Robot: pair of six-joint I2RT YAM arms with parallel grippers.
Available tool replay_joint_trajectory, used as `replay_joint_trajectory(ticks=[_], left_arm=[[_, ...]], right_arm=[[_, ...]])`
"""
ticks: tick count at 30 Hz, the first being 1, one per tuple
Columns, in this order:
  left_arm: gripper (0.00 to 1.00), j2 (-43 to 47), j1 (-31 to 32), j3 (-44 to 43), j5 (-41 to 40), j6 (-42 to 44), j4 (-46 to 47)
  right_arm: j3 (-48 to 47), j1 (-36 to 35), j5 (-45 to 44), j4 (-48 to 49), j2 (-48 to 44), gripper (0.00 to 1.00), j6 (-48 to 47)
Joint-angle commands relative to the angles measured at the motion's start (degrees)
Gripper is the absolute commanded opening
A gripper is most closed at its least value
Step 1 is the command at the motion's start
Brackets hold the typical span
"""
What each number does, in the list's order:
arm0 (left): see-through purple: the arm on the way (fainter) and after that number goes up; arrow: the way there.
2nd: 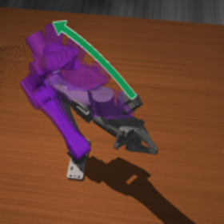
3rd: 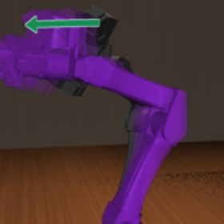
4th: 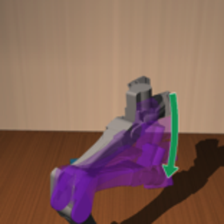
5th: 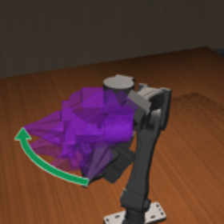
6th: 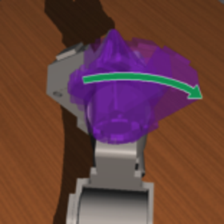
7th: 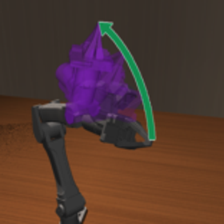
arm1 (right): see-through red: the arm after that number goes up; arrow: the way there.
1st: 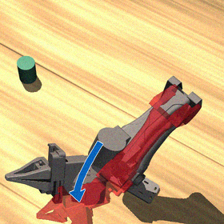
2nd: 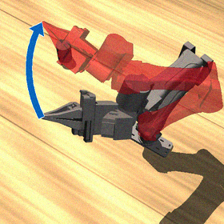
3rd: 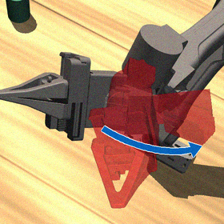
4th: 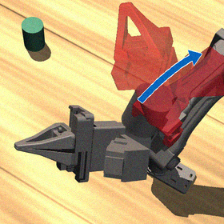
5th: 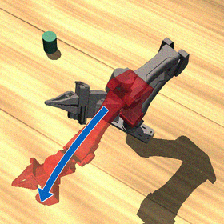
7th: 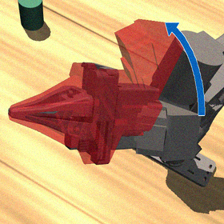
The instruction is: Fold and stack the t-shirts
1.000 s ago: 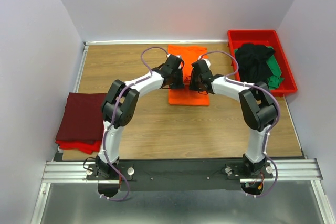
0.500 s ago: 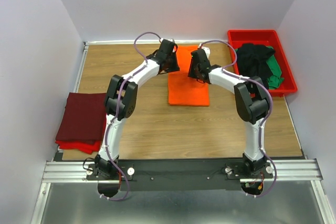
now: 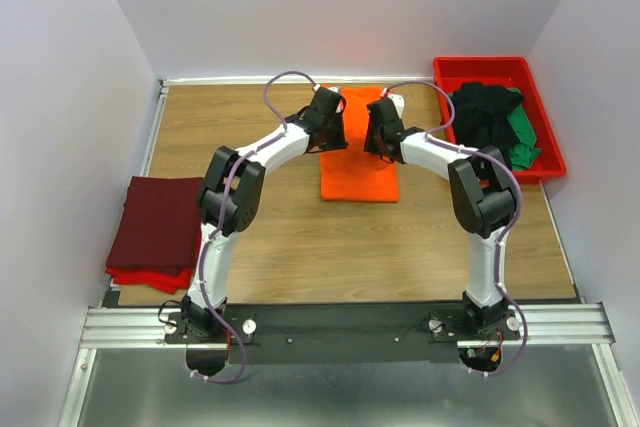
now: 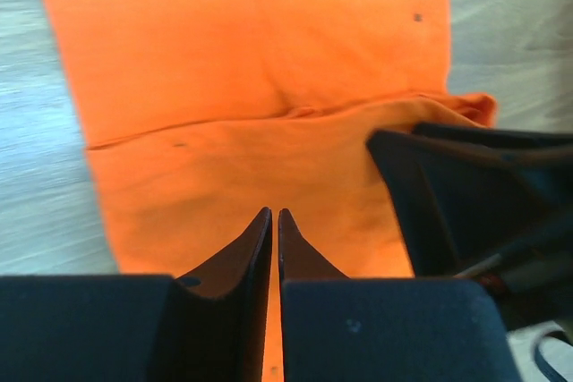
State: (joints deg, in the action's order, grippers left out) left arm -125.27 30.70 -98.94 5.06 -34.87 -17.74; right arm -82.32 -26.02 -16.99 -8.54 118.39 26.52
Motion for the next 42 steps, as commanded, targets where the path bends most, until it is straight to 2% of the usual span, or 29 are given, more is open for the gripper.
replay_joint_trajectory(ticks=[1,8,15,24,30,35,42], left_arm=[[0.13,-2.1,0.6,-3.2,1.1,0.4,1.7],[0.18,-8.0,0.7,-7.9,2.9,0.9,2.1],[0.19,-11.8,0.6,-9.4,1.9,-0.5,1.5],[0.19,-9.5,0.0,-5.9,1.4,-1.9,1.9],[0.23,-5.2,0.1,-5.5,4.1,-0.3,6.5],[0.24,-5.9,0.1,-6.9,4.4,0.2,7.0],[0.25,-8.3,-1.2,-5.6,0.7,-3.9,5.5]], right_arm=[[-1.4,1.3,-3.9,0.4,2.9,0.43,-1.9],[-2.7,3.0,-3.0,0.4,4.4,0.43,-2.2],[-2.1,3.8,-0.4,0.4,4.8,0.43,-2.0],[-2.5,4.6,2.4,0.6,0.5,0.44,-2.3],[-3.8,4.6,2.3,0.5,-0.7,0.45,-3.1],[-4.2,4.7,-0.1,0.5,0.6,0.45,-4.1],[-5.8,5.3,0.7,0.5,6.2,0.45,-4.6]])
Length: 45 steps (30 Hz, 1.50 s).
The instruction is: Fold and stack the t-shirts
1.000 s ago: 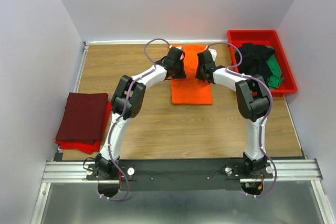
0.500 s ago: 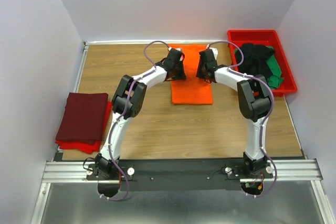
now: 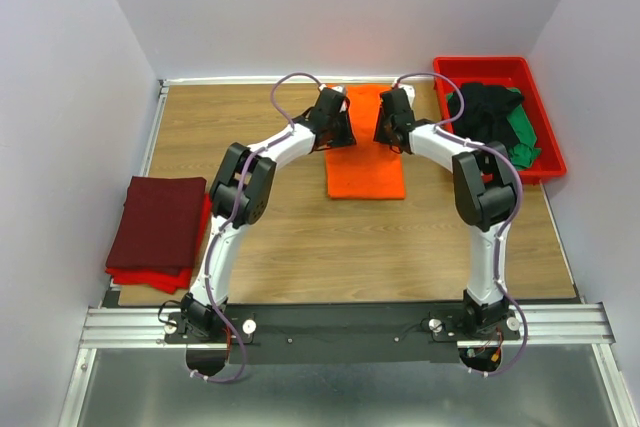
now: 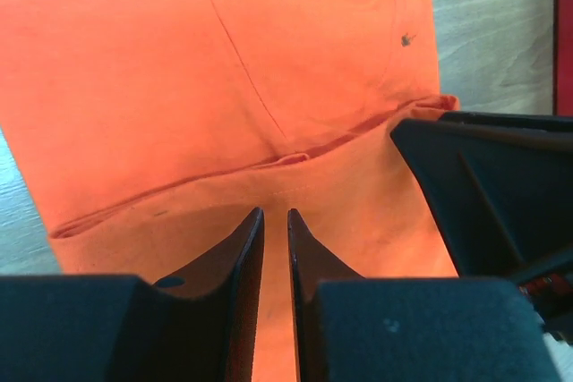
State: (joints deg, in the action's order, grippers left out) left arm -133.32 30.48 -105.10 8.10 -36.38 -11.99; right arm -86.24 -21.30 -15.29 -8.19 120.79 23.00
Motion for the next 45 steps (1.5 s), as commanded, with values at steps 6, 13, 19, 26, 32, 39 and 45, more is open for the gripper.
replay_joint_trajectory(ticks=[6,13,19,26,32,39,45], left_arm=[[0.24,-1.1,-2.3,2.9,-5.4,-4.5,-3.0],[0.24,2.0,-2.2,8.7,-6.6,-5.9,-2.3],[0.24,6.7,-2.3,17.1,-7.6,-7.7,-0.2],[0.24,14.2,-2.3,27.2,-6.6,-7.6,3.1],[0.24,21.2,-2.2,38.4,-5.5,-8.6,7.2],[0.24,27.9,-1.9,47.2,-4.9,-9.3,9.4],[0.24,32.1,-1.7,51.1,-5.7,-9.3,10.2]], right_arm=[[-0.3,0.5,0.8,0.2,5.1,0.45,-0.6],[3.5,0.4,3.0,0.2,4.3,0.45,1.4],[7.7,0.4,5.6,0.2,0.7,0.46,2.3],[14.5,-1.5,9.0,0.2,-5.0,0.45,4.4],[20.8,-4.2,11.3,0.4,-10.9,0.46,6.8],[26.7,-6.6,12.9,0.8,-16.2,0.46,6.1],[26.3,-6.7,10.6,1.2,-15.9,0.48,3.5]])
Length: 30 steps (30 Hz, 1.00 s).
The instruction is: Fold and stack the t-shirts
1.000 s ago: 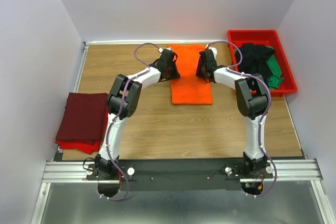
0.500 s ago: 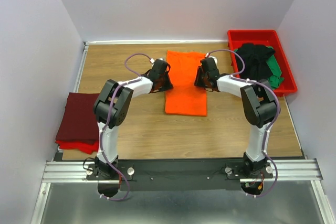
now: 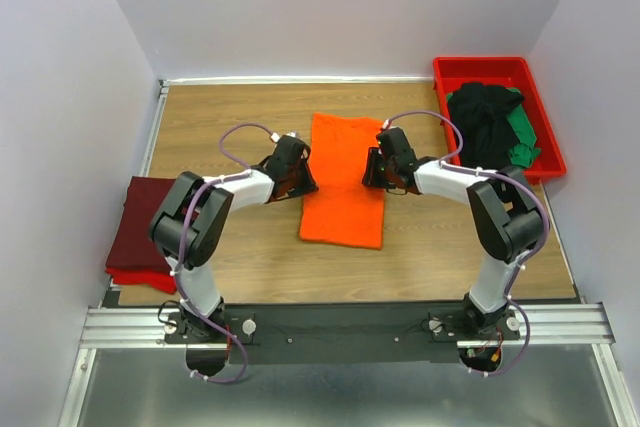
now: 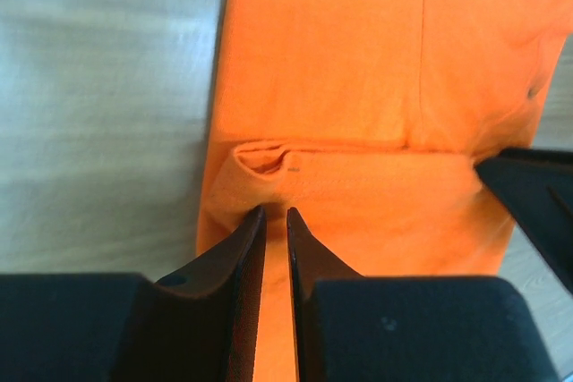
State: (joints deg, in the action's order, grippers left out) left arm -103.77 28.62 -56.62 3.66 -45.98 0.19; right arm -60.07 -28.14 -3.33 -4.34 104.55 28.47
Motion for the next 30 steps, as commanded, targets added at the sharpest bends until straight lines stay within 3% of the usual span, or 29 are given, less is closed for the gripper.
replay_joint_trajectory(ticks=[1,8,15,21,22,30], left_arm=[[0.24,2.9,0.1,3.0,-1.3,0.3,-1.9],[0.29,5.1,-0.5,0.8,-0.2,4.1,-2.4],[0.35,11.5,-1.2,-3.0,-5.2,8.4,-11.6],[0.36,17.8,-1.1,3.3,-7.8,6.7,-19.4],[0.44,19.6,-1.1,6.6,-7.4,6.1,-19.7],[0.54,26.9,2.3,16.6,-0.2,4.8,-17.7]], right_arm=[[-0.5,0.4,-0.8,-2.7,0.7,0.49,-2.1],[-5.9,0.9,-0.1,-3.1,0.9,0.50,-2.4],[-7.3,1.5,-1.8,-8.3,-7.1,0.60,-0.3],[2.7,1.5,3.0,-11.9,-16.6,0.60,4.1],[6.8,1.4,6.1,-12.2,-19.4,0.59,5.7],[19.1,0.5,14.2,-14.7,-29.2,0.55,11.4]])
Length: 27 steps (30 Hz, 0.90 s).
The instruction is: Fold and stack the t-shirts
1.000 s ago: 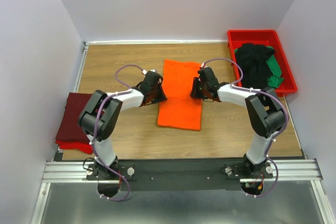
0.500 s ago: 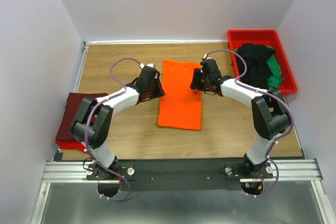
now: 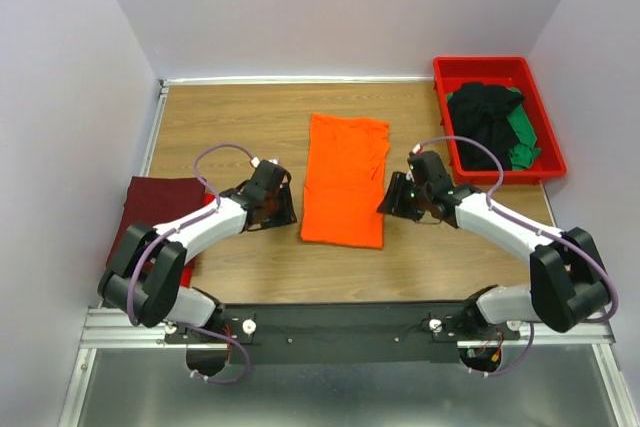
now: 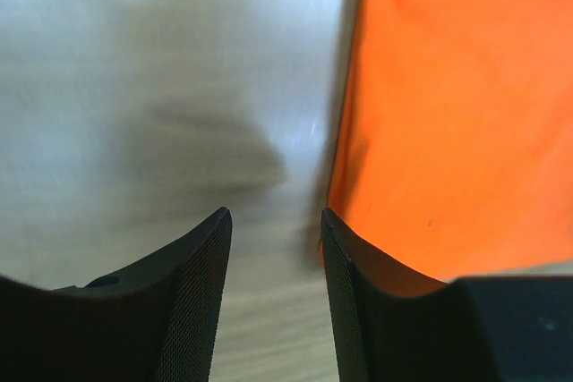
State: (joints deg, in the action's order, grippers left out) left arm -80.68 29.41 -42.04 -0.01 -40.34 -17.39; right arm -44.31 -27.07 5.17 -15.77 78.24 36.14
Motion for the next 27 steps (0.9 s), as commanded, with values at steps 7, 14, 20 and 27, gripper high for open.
replay_joint_trajectory(ticks=[7,14,20,27], left_arm=[[0.59,6.2,3.2,5.2,6.6,-0.8,1.7],[0.55,5.4,3.7,7.5,8.2,-1.6,4.7],[0.49,4.6,3.8,8.5,9.9,-2.1,8.1],[0.45,3.3,4.6,9.3,11.1,-2.2,9.7]], right_arm=[[8.8,-0.5,10.6,-3.1,-2.7,0.51,6.8],[12.0,-0.5,12.0,-0.6,-2.3,0.51,9.3],[14.2,-0.4,13.8,2.8,-1.2,0.51,11.4],[15.5,-0.5,15.3,5.8,-0.6,0.51,13.1]])
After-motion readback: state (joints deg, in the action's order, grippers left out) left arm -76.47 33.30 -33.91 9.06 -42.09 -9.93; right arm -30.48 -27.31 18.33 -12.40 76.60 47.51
